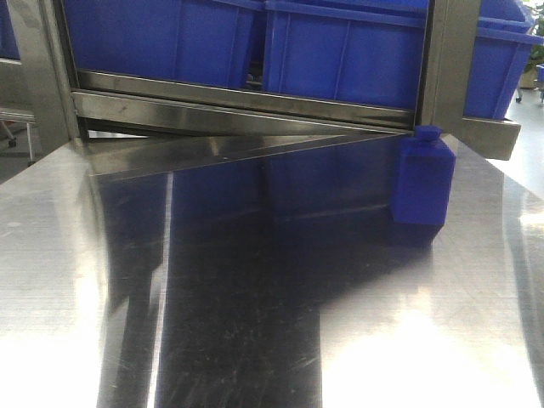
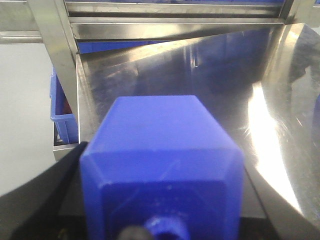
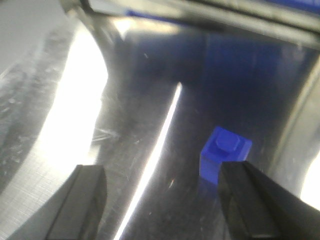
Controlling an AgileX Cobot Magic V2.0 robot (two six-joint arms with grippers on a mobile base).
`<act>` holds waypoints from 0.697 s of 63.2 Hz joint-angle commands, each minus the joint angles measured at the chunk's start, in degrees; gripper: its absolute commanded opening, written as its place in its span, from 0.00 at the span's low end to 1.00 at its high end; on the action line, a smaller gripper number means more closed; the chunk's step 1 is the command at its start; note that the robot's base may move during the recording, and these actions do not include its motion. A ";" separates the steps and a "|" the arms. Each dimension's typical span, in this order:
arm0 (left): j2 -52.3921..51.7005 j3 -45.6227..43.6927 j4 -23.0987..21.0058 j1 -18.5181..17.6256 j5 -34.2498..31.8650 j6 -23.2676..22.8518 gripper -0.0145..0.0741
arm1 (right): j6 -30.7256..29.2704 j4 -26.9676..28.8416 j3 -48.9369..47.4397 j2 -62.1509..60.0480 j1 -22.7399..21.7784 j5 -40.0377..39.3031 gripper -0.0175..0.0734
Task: Pick and sort blue part to right shelf
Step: 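Lower the right gripper onto the other blue part and close it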
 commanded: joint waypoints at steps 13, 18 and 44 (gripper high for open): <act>0.04 -1.58 0.33 -0.43 -4.94 -0.14 0.48 | 9.25 -0.86 -23.68 15.76 -3.31 19.74 0.81; 0.04 -1.58 0.33 -0.43 -4.94 -0.14 0.48 | 10.99 -2.75 -28.98 20.97 -3.31 26.48 0.81; 0.04 -1.58 0.25 -0.43 -4.53 -0.14 0.48 | 14.60 -7.47 -35.97 37.53 -3.60 33.30 0.81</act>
